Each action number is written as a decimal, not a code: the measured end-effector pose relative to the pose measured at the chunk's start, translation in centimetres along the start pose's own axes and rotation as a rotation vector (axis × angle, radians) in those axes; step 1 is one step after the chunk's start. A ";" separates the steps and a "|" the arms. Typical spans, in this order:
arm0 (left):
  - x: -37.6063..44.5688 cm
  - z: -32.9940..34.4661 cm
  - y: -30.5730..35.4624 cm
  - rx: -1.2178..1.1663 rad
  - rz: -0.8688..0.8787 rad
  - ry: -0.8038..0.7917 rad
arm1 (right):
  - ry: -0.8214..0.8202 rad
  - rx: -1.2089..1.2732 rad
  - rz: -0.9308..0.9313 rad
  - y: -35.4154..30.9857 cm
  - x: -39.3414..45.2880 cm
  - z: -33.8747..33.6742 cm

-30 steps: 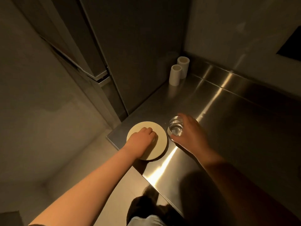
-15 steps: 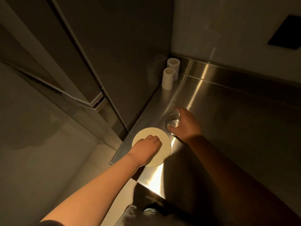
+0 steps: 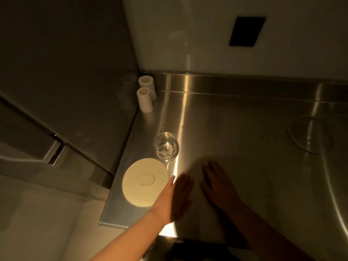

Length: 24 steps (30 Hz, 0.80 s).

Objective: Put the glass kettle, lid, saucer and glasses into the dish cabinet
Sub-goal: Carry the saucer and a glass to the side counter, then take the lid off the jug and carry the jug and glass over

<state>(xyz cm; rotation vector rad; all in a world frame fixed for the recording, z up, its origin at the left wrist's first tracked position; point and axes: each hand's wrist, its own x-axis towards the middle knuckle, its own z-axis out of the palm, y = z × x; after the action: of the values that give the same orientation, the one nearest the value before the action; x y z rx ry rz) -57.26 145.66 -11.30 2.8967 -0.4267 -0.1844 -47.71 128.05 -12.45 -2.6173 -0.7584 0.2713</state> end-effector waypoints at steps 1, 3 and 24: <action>0.5 0.5 1.3 0.090 0.012 -0.071 | 0.035 -0.019 0.014 1.0 -2.0 -0.2; 2.0 2.2 3.2 0.112 0.018 -0.085 | 0.097 -0.063 0.028 2.8 -5.5 -1.1; 18.8 7.5 34.9 0.067 0.066 -0.222 | -0.021 -0.061 0.193 30.6 -24.1 -11.8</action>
<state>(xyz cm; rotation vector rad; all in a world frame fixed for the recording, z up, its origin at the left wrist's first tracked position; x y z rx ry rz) -50.03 106.03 -12.54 2.9332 -0.5755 -0.4932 -50.00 87.44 -13.15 -2.7529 -0.5288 0.3358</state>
